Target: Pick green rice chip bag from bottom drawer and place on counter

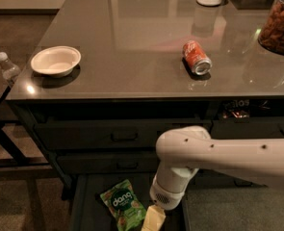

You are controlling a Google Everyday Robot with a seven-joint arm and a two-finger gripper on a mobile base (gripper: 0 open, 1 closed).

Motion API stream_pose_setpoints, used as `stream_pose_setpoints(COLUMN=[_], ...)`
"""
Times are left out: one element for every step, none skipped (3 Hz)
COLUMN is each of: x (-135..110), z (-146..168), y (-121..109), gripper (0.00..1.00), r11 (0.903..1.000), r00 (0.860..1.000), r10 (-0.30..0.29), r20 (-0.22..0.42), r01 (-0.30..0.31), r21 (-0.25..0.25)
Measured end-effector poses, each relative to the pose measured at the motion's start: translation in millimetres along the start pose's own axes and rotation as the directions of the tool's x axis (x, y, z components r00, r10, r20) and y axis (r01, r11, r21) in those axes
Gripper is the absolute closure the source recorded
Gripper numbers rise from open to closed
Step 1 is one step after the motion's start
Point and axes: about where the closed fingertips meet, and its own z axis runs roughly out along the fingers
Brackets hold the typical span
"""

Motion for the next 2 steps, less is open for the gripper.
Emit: stream_pose_setpoints(x=[-14.0, -13.6], z=[57.0, 59.2], y=[-11.9, -10.9], gripper=[0.0, 0.0], r11=[0.9932, 0.9938], r00=[0.995, 0.996], r10=[0.096, 0.091], r20=[-0.025, -0.023], r01=[-0.097, -0.092], r21=[-0.064, -0.062])
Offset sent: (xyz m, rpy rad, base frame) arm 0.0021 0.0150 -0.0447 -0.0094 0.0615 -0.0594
